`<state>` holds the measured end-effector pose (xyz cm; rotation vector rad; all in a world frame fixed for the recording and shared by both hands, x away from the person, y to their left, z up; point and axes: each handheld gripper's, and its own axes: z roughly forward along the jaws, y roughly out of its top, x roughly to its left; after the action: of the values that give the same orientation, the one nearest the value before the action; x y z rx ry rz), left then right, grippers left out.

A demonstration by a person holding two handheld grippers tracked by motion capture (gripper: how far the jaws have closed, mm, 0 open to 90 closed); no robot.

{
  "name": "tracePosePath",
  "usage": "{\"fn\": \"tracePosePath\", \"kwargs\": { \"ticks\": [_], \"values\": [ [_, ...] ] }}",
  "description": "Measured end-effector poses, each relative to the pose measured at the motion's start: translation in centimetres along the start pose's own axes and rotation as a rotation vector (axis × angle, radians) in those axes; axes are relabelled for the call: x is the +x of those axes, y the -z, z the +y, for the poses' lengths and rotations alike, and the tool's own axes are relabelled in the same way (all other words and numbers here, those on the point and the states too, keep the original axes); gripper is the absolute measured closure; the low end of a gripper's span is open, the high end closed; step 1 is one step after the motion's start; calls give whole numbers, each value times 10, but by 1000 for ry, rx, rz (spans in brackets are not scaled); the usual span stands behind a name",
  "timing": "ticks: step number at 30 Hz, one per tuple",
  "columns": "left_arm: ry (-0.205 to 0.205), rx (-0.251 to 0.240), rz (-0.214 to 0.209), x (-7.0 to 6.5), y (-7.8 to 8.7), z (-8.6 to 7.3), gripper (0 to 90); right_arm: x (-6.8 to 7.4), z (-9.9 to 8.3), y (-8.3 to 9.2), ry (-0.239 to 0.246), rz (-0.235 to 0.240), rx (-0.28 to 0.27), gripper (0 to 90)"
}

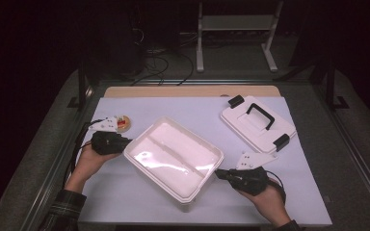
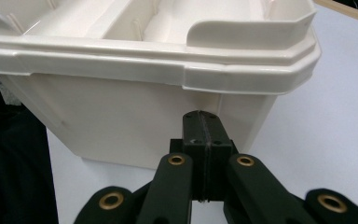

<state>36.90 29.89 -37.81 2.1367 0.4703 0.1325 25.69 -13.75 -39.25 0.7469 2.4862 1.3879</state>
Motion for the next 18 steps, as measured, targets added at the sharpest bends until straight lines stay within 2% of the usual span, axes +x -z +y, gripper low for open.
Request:
{"fn": "tracePosePath", "kwargs": {
  "ticks": [8,18],
  "values": [
    [-4,-3,-18,-10,0,-1,898,-8,0,4,-11,-35,3,897],
    [-25,5,-57,-27,-7,1,898,-34,1,11,-49,-92,-1,897]
  ]
}}
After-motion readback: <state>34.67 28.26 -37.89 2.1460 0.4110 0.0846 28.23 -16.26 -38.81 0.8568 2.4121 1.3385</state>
